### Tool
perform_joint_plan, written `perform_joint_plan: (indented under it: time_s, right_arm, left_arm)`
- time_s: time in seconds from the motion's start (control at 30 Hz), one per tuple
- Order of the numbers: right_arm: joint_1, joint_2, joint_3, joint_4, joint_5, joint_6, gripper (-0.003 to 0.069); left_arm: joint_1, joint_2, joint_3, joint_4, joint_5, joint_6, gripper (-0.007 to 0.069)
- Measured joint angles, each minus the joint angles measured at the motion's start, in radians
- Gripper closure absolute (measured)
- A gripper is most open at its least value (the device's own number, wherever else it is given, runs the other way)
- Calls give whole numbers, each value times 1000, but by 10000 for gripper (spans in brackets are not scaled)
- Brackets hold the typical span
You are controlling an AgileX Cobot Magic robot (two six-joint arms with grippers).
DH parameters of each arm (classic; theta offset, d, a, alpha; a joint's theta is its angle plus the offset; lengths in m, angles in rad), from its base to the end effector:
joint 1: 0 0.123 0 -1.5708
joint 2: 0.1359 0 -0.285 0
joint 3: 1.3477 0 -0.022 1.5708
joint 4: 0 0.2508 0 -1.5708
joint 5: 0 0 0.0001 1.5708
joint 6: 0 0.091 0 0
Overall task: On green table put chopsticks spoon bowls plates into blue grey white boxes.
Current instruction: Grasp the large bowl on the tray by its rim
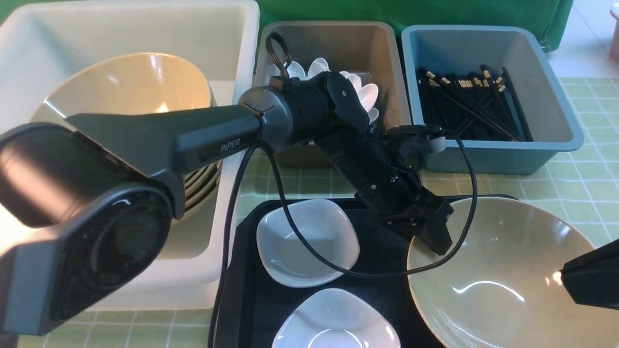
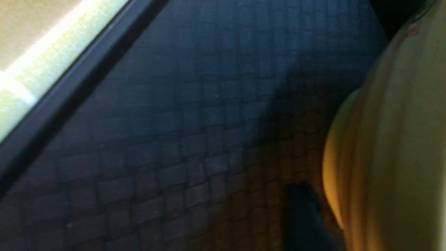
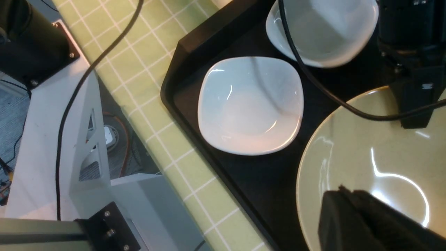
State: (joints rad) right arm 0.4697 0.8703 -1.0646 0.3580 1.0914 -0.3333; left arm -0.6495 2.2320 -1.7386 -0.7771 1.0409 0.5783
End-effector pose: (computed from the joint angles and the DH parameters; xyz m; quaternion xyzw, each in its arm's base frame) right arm 0.1152 0.0902 0.3935 -0.3409 0.8479 0.2017 0.3525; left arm 0.3354 -0.3239 0.1737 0.3924 0.8535 -0.3399 0.0451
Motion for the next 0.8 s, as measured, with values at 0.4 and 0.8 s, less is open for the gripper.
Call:
perform_joint_plan:
  time_s: [0.4,0.8]
  right_arm:
    - [0,0,0,0,3,-3,614]
    - [0,-31,2,169,-111,-222,612]
  left_arm:
    - [7,-74,-2,39,51,19,608]
    - [214,-427,-1,63,182,-8,608]
